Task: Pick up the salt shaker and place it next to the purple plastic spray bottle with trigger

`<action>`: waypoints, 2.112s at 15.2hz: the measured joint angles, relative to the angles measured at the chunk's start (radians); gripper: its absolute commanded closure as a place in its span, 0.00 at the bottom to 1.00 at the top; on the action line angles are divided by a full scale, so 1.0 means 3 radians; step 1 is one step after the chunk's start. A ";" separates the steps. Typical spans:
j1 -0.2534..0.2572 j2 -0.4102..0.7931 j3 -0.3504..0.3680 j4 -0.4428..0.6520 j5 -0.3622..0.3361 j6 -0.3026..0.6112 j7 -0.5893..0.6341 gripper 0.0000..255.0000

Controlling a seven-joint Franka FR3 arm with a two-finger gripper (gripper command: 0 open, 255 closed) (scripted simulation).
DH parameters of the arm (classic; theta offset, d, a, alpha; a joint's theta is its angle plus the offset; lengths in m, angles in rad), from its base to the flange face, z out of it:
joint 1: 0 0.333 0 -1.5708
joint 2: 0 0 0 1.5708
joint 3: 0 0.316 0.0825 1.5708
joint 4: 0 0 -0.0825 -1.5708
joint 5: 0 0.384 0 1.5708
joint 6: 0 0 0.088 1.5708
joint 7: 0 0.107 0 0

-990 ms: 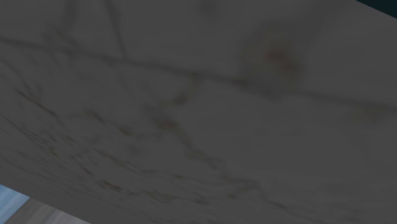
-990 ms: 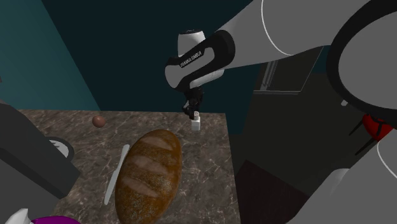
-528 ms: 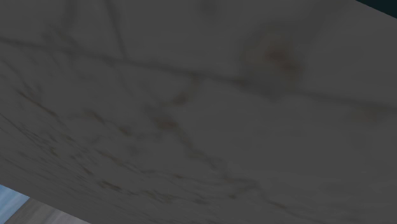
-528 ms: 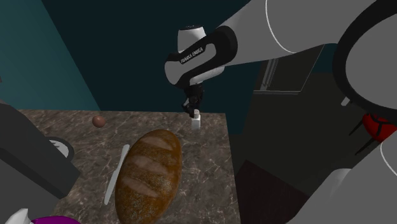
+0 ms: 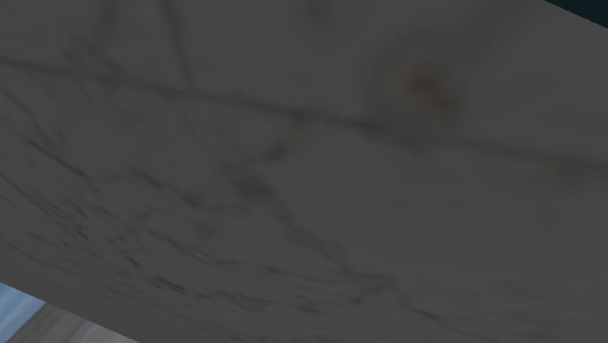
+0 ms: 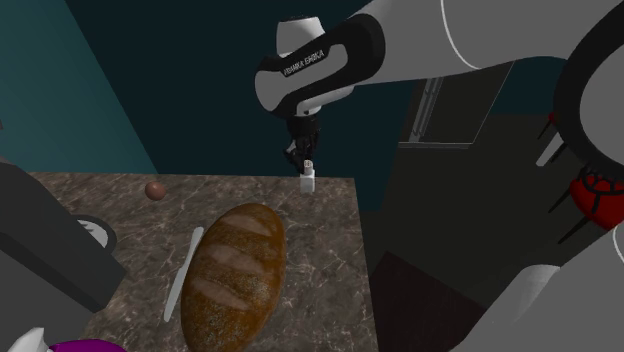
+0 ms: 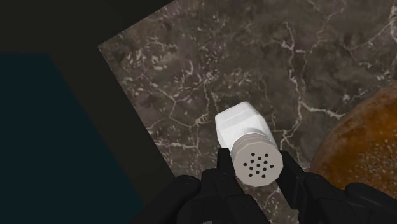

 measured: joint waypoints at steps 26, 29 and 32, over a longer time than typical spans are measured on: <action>0.0009 -0.0223 0.0015 0.0925 -0.0036 -0.1145 0.0009 1.00; 0.0011 -0.0214 0.0018 0.1075 -0.0033 -0.1286 0.0009 1.00; 0.0010 -0.0192 0.0016 0.1235 -0.0028 -0.1425 0.0001 1.00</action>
